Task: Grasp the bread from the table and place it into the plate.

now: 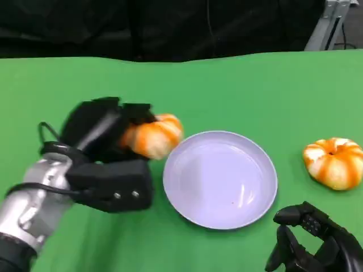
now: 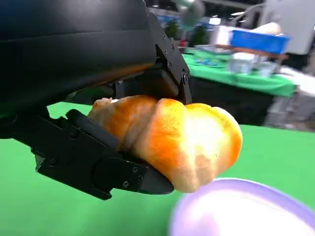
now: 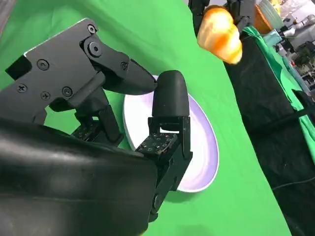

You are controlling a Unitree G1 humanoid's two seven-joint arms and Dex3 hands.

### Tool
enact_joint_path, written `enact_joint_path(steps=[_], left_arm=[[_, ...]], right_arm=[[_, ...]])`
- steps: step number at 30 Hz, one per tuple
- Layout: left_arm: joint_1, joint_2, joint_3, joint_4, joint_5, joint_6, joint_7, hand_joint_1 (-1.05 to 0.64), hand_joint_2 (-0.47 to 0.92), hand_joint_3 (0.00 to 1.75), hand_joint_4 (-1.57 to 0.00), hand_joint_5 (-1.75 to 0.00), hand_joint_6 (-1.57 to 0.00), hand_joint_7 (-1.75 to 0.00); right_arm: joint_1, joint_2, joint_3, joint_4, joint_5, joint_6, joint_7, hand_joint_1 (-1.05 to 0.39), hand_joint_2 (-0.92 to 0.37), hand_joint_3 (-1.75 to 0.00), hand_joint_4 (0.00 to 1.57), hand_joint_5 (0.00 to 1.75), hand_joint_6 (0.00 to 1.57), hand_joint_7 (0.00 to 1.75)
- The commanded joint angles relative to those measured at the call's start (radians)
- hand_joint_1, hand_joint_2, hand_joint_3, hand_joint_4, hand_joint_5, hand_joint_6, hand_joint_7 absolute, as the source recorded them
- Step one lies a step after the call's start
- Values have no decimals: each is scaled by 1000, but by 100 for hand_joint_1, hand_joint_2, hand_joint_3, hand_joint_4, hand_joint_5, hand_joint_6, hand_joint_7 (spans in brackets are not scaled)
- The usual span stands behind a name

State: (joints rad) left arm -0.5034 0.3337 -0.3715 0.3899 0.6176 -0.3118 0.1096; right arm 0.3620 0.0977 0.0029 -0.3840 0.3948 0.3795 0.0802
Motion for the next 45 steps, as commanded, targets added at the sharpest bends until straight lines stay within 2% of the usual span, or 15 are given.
enact_joint_path(steps=[1,4,7,10,12,15,22,24,25,27,29,31,36,41,45], left_arm=[[17,-30,-31,-21,28,-23,11,-11,77,59,-68,-153,-98,-82],[11,-61,-56,-6,56,-29,26,-11,82,42,-70,-149,-104,-64],[7,-78,-68,6,74,-28,35,-11,85,32,-71,-148,-108,-60],[7,-81,-66,8,78,-29,37,-11,86,30,-71,-148,-108,-60],[-9,-121,-98,50,109,-8,46,-10,86,28,-71,-147,-108,-61],[-33,-155,-130,109,142,6,63,-12,91,17,-71,-145,-103,-70],[-69,-199,-141,225,146,-36,131,-11,92,15,-70,-154,-100,-83],[-74,-207,-138,248,131,-48,125,-11,92,15,-70,-149,-99,-74],[-75,-208,-138,252,124,-44,104,-17,92,17,-68,-138,-99,-60],[-75,-200,-143,243,118,-31,52,-35,92,22,-71,-67,-96,-19],[-75,-185,-151,229,121,-28,11,-58,92,28,-53,-22,-75,-4],[-74,-172,-161,220,135,-19,-16,-75,92,36,-35,-6,-57,-1],[-64,-160,-177,216,155,-12,-18,-95,92,49,-7,0,-36,0],[-52,-152,-177,199,148,-15,-23,-102,92,55,0,0,-27,0],[-22,-183,-114,194,-12,-34,-118,-102,92,56,0,0,-24,0]], right_arm=[[4,-5,-9,-8,3,-5,-3,-16,-49,-118,92,159,84,137],[3,-4,-11,-7,9,-4,-1,-16,-49,-119,91,162,83,138],[2,-4,-12,-7,8,-2,-2,-16,-49,-118,91,162,83,139],[2,-4,-12,-7,8,-2,-2,-16,-49,-118,92,161,83,139],[3,-4,-11,-6,7,-5,-1,-16,-49,-118,92,161,83,139],[4,-3,-11,-3,5,-11,1,-16,-49,-118,92,160,83,138],[8,2,-5,-9,0,-14,-5,-16,-48,-118,92,160,84,137],[9,5,-4,-13,1,-10,-9,-16,-49,-118,93,159,85,136],[9,4,-5,-13,3,-10,-6,-16,-49,-118,93,159,85,136],[10,0,-3,-11,3,-17,2,-16,-50,-119,92,160,84,136],[12,0,-1,-13,2,-17,2,-16,-50,-118,91,161,84,137],[13,3,0,-16,3,-15,0,-16,-50,-118,91,161,84,137],[13,3,1,-15,0,-18,-1,-17,-50,-116,92,159,85,136],[14,5,1,-15,5,-19,0,-17,-50,-116,92,159,84,137],[16,1,4,-18,-1,-21,2,-17,-50,-117,93,158,84,136]])
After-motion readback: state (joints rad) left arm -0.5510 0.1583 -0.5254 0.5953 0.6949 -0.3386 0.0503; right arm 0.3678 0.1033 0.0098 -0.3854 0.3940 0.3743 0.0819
